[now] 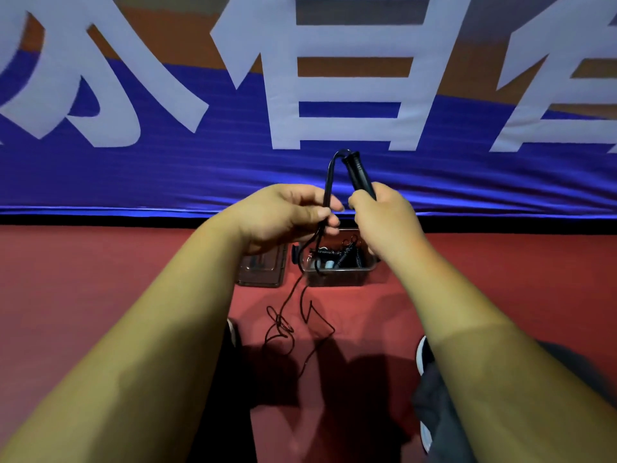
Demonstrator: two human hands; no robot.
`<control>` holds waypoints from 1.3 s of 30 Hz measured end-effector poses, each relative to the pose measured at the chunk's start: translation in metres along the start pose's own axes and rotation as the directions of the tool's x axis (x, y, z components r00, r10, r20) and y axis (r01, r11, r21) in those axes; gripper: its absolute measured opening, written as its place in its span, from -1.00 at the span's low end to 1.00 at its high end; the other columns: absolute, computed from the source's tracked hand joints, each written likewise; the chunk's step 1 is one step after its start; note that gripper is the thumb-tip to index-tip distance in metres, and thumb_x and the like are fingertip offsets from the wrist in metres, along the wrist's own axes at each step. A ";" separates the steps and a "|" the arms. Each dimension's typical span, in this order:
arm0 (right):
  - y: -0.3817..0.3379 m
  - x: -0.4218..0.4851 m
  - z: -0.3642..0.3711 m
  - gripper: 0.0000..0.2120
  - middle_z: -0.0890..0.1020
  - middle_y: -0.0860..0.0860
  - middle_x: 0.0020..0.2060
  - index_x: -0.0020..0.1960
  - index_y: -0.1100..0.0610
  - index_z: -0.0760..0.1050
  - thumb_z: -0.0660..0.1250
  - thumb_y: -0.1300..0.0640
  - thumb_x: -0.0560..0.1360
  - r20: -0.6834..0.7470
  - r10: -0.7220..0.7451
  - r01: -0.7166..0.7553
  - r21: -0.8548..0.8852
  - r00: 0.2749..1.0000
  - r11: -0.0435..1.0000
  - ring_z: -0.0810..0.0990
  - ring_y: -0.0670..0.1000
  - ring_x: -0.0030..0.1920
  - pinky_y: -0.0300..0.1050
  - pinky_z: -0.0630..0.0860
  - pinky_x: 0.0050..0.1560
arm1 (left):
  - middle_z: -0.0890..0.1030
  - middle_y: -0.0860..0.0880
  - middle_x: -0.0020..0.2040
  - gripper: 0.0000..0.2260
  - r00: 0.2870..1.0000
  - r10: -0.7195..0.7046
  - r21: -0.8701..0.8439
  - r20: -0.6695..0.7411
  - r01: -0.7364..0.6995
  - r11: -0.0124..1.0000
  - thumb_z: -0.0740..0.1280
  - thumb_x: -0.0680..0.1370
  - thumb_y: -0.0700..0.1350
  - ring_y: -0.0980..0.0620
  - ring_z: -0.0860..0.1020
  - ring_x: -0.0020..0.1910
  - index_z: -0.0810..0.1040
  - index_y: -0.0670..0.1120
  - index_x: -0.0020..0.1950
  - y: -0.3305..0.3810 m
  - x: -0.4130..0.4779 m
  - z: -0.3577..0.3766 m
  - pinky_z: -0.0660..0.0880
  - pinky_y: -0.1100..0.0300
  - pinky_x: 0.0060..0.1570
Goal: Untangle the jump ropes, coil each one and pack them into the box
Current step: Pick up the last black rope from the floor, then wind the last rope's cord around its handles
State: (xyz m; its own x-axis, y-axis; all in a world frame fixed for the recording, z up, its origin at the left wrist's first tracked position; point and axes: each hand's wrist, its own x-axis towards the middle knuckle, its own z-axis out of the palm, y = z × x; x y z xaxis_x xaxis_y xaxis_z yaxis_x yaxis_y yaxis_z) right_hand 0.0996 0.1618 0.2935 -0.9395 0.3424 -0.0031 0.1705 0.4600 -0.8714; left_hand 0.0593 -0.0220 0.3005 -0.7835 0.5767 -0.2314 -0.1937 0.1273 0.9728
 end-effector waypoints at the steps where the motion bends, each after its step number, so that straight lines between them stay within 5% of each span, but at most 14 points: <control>1: 0.000 0.004 0.000 -0.74 0.52 0.02 -0.31 -0.08 0.13 0.48 0.25 -0.07 0.47 0.025 0.022 -0.024 0.062 0.999 0.998 0.43 0.14 -0.31 0.04 0.38 -0.28 | 0.69 -0.17 0.07 -0.78 1.000 -0.002 0.014 -0.007 0.003 1.000 0.27 0.69 -0.29 -0.06 0.69 0.08 0.59 -0.22 0.31 0.000 0.003 -0.001 0.54 0.04 0.23; 5: 0.001 0.011 -0.004 -0.77 0.46 -0.07 -0.29 0.01 0.03 0.54 0.41 -0.10 0.50 0.266 0.027 -0.110 0.304 0.964 0.946 0.33 -0.05 -0.40 -0.17 0.24 -0.45 | 0.72 -0.15 0.11 -0.79 0.995 0.090 0.089 -0.053 -0.085 0.992 0.35 0.66 -0.26 -0.05 0.69 0.11 0.63 -0.20 0.29 0.003 0.012 -0.002 0.60 0.10 0.21; 8: 0.001 0.013 -0.003 -0.63 0.49 -0.12 -0.29 0.03 0.04 0.49 0.57 -0.14 0.45 0.292 -0.115 0.001 0.364 0.950 0.932 0.35 -0.07 -0.39 -0.17 0.25 -0.46 | 0.71 -0.21 0.15 -0.82 0.976 0.203 0.115 -0.083 -0.193 0.974 0.43 0.59 -0.25 -0.12 0.67 0.19 0.66 -0.23 0.19 0.006 0.018 -0.003 0.53 -0.07 0.36; 11: -0.001 0.017 0.000 -0.53 0.61 -0.14 -0.21 0.11 0.06 0.52 0.68 -0.09 0.39 0.227 -0.207 0.132 0.308 0.951 0.942 0.58 -0.15 -0.28 -0.27 0.48 -0.35 | 0.72 -0.22 0.12 -0.80 0.977 0.193 -0.018 -0.092 -0.195 0.981 0.45 0.56 -0.26 -0.13 0.70 0.10 0.70 -0.19 0.18 0.012 0.019 0.000 0.59 -0.02 0.24; 13: 0.000 0.022 0.000 -0.45 0.71 -0.05 -0.07 0.13 0.04 0.53 0.72 -0.10 0.31 0.232 -0.231 0.149 0.323 0.945 0.934 0.73 -0.07 -0.05 -0.10 0.68 -0.05 | 0.72 -0.24 0.09 -0.80 0.980 0.183 -0.095 -0.072 -0.190 0.977 0.45 0.55 -0.25 -0.14 0.71 0.05 0.70 -0.17 0.17 0.015 0.019 0.001 0.63 0.01 0.14; 15: 0.001 0.024 -0.001 -0.44 0.72 -0.05 -0.02 0.12 0.03 0.53 0.74 -0.07 0.27 0.250 -0.275 0.203 0.278 0.928 0.939 0.73 0.00 0.05 0.00 0.67 0.13 | 0.72 -0.25 0.08 -0.80 0.983 0.177 -0.114 -0.049 -0.182 0.977 0.45 0.55 -0.26 -0.13 0.71 0.03 0.70 -0.16 0.16 0.016 0.018 0.000 0.63 0.05 0.07; 19: 0.001 0.023 0.001 -0.63 0.65 -0.16 -0.17 0.05 -0.05 0.51 0.65 0.03 0.39 0.253 -0.282 0.263 0.106 0.925 0.959 0.58 -0.17 -0.21 -0.21 0.52 -0.17 | 0.72 -0.21 0.05 -0.81 0.981 0.183 -0.045 -0.060 -0.185 0.982 0.48 0.54 -0.25 -0.08 0.68 -0.02 0.72 -0.14 0.14 0.014 0.020 0.002 0.60 0.02 0.13; 24: 0.004 0.028 0.004 -0.71 0.73 -0.13 -0.04 0.13 -0.09 0.58 0.56 -0.02 0.46 0.238 -0.213 0.185 0.133 0.948 0.974 0.70 -0.09 -0.01 -0.04 0.63 0.07 | 0.68 -0.05 -0.09 -0.78 0.970 0.214 -0.041 -0.110 -0.220 0.975 0.46 0.58 -0.02 -0.06 0.57 -0.09 0.71 -0.12 0.14 0.013 0.023 0.004 0.46 -0.05 0.11; 28: 0.002 0.025 0.005 -0.82 0.69 0.09 -0.27 0.06 -0.04 0.59 0.53 -0.04 0.53 0.285 -0.193 0.143 0.188 0.939 0.972 0.60 0.02 -0.31 0.00 0.51 -0.32 | 0.62 -0.25 -0.07 -0.67 0.938 0.293 -0.011 -0.185 -0.300 0.954 0.51 0.56 0.01 -0.19 0.58 -0.09 0.65 -0.24 0.15 0.007 0.029 0.004 0.52 -0.25 0.13; 30: 0.004 0.026 0.005 -0.80 0.62 0.10 -0.39 0.05 0.03 0.58 0.52 -0.03 0.54 0.290 -0.163 0.112 0.183 0.943 0.977 0.53 0.07 -0.37 -0.04 0.43 -0.39 | 0.65 -0.33 0.04 -0.74 0.920 0.333 0.031 -0.205 -0.334 0.942 0.49 0.58 -0.04 -0.15 0.61 -0.06 0.66 -0.17 0.17 0.007 0.028 0.008 0.53 -0.14 0.07; 32: 0.006 0.027 0.006 -0.77 0.60 0.07 -0.42 0.02 0.08 0.59 0.53 -0.04 0.54 0.288 -0.111 0.047 0.221 0.951 0.974 0.49 0.08 -0.38 -0.08 0.37 -0.43 | 0.69 -0.15 0.00 -0.77 0.895 0.353 0.104 -0.274 -0.338 0.935 0.46 0.61 -0.03 0.04 0.61 -0.13 0.65 -0.11 0.20 0.006 0.033 0.008 0.52 0.11 -0.07; 35: 0.010 0.028 0.008 -0.79 0.65 0.04 -0.33 0.03 0.09 0.59 0.53 -0.02 0.57 0.290 -0.029 -0.091 0.391 0.957 0.916 0.44 -0.01 -0.44 -0.20 0.23 -0.51 | 0.66 0.00 -0.01 -0.58 0.885 0.208 0.033 -0.416 -0.214 0.976 0.40 0.57 0.21 0.03 0.61 -0.12 0.59 -0.11 0.20 0.000 0.046 0.007 0.55 0.04 -0.06; 37: 0.010 0.030 0.007 -0.84 0.68 0.03 -0.31 0.08 0.10 0.60 0.49 0.04 0.61 0.274 0.015 -0.152 0.484 0.962 0.862 0.45 -0.04 -0.45 -0.24 0.19 -0.55 | 0.68 -0.08 0.04 -0.63 0.950 0.066 -0.079 -0.304 -0.094 0.992 0.29 0.56 0.09 -0.05 0.64 -0.07 0.56 -0.16 0.19 -0.010 0.056 0.003 0.60 0.04 -0.03; 39: 0.008 0.033 0.005 -0.82 0.68 0.01 -0.32 0.13 0.11 0.61 0.49 0.04 0.61 0.242 0.060 -0.190 0.564 0.969 0.804 0.49 -0.05 -0.45 -0.25 0.20 -0.58 | 0.67 -0.08 -0.05 -0.75 0.999 -0.042 -0.094 -0.002 0.042 0.995 0.20 0.49 -0.18 -0.12 0.58 -0.05 0.62 -0.14 0.06 -0.022 0.056 0.010 0.49 0.15 -0.12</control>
State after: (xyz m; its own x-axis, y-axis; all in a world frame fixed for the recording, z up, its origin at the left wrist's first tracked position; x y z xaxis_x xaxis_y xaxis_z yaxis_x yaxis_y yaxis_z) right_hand 0.0690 0.1729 0.2840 -0.9715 0.1612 -0.1735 0.1483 -0.1574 -0.9763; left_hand 0.0254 0.0150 0.2659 -0.7757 0.5693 -0.2725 -0.2812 0.0747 0.9567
